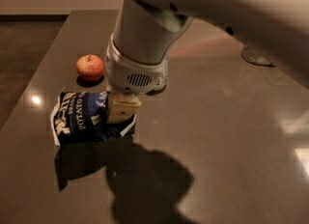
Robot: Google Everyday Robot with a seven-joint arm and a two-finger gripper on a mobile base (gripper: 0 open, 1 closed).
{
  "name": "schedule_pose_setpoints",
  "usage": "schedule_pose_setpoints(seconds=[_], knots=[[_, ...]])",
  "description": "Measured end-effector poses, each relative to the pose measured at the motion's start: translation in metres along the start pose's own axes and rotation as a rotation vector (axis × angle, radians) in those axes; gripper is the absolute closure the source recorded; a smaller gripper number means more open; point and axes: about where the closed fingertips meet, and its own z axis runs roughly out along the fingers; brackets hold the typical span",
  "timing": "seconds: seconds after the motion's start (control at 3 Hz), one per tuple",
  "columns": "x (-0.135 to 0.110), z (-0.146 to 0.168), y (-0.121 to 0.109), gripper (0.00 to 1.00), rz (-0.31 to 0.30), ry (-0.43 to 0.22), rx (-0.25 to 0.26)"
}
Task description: Pick blue chip bag
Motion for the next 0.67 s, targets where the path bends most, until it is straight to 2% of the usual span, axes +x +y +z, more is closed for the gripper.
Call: schedule_pose_setpoints(seconds=[0.33,0.67], knots=[[0.0036,-0.0228,-0.0012,1.00,-0.017,-0.043,0.000],[0.0021,-0.0252,-0.0011,1.00,-0.021,-0.048,0.002]])
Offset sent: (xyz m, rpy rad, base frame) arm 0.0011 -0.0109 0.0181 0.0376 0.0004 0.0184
